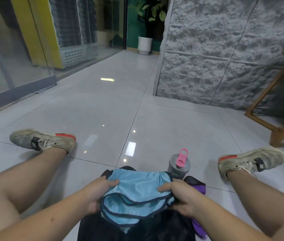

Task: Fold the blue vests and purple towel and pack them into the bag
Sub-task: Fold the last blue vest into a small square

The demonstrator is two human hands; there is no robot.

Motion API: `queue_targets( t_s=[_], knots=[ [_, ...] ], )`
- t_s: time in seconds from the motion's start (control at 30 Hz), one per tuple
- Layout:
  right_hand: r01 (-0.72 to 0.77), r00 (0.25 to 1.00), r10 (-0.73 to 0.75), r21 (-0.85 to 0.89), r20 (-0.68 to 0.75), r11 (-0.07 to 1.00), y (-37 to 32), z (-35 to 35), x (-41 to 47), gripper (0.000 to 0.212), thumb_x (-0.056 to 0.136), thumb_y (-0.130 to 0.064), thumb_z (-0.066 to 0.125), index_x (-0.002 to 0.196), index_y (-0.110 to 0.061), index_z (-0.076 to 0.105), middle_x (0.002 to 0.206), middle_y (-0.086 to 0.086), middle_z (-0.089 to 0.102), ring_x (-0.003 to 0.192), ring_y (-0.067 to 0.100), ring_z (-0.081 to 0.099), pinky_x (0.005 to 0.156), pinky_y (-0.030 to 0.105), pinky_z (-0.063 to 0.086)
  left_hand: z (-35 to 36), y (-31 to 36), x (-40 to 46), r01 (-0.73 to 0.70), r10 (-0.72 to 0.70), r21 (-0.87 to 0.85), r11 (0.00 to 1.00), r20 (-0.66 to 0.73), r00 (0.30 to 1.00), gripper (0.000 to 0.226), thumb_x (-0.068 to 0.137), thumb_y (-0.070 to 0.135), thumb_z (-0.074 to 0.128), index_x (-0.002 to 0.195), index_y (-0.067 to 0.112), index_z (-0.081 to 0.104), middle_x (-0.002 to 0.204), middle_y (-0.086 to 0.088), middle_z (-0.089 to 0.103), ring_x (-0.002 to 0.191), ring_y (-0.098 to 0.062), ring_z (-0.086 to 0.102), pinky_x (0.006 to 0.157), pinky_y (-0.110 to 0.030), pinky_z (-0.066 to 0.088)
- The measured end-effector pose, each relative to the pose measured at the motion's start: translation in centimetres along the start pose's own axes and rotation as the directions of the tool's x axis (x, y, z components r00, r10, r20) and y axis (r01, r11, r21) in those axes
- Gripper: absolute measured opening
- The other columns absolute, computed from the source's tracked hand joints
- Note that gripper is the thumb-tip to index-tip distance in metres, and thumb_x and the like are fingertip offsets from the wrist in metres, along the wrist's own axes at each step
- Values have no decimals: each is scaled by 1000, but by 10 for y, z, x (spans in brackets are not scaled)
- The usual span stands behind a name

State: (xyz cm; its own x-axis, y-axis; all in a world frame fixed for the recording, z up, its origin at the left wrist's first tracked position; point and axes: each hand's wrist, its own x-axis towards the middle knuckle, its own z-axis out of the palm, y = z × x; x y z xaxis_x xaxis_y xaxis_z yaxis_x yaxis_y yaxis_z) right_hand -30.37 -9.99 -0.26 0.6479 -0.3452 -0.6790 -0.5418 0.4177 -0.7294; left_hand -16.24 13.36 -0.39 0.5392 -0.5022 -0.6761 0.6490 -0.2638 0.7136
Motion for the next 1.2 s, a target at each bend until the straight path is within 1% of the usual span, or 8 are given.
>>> queue_targets(
  t_s=[0.1,0.23,0.5,0.67,0.83,0.97,1.1,1.2],
  knots=[
    [5,1000,-5,-26,-13,1000,12,7,1,47,80,10,65,126,-2,64,110,24,77,95,41,76,74,48,63,1,-8,1,-14,16,34,999,-43,999,24,104,8,57,126,-3,60,106,-26,76,95,-43,76,84,-53,62],
    [29,999,-30,-129,-12,991,22,18,6,37,78,5,67,114,0,72,104,24,78,100,45,75,74,43,59,6,-17,6,-46,50,87,995,-44,998,19,103,1,54,115,-3,69,104,-26,76,98,-43,74,95,-57,58],
    [101,994,-112,-327,-16,940,34,34,28,38,73,1,65,108,-11,75,96,15,80,89,38,78,83,55,64,8,-26,26,-138,145,66,988,-130,981,43,95,-11,55,121,22,63,103,-17,78,91,-40,77,82,-55,63],
    [110,969,-240,-751,-65,651,26,45,27,40,84,0,52,107,-28,69,101,-10,70,87,15,65,69,23,49,2,-29,40,-154,181,157,976,-178,967,54,93,-12,55,129,27,57,114,-14,72,95,-36,75,75,-47,65],
    [29,990,-131,-862,-44,506,20,44,27,6,78,-11,66,82,-16,66,77,-1,61,66,16,57,50,21,38,1,-30,47,-176,243,306,936,-199,949,66,86,-10,62,136,32,54,115,-5,70,98,-30,73,80,-47,65],
    [65,994,-105,-916,26,396,34,49,35,8,85,-10,58,80,-7,63,80,2,65,74,19,63,61,27,49,2,-31,47,-191,266,353,916,-177,948,83,87,-14,56,145,43,46,127,5,62,107,-25,68,72,-34,63],
    [49,995,-103,-938,14,343,43,53,42,26,89,-6,49,105,-6,70,107,9,72,103,29,70,87,35,57,-2,-37,56,-218,315,427,878,-172,933,93,84,-13,58,156,42,37,155,13,42,133,-23,54,99,-41,58],
    [7,958,-269,-933,-97,360,31,45,40,36,90,-3,47,121,-9,63,124,12,68,117,33,65,97,36,53,-1,-39,61,-256,389,458,851,-224,894,80,83,-13,58,146,35,49,134,10,60,118,-19,64,94,-36,59]
  ],
)
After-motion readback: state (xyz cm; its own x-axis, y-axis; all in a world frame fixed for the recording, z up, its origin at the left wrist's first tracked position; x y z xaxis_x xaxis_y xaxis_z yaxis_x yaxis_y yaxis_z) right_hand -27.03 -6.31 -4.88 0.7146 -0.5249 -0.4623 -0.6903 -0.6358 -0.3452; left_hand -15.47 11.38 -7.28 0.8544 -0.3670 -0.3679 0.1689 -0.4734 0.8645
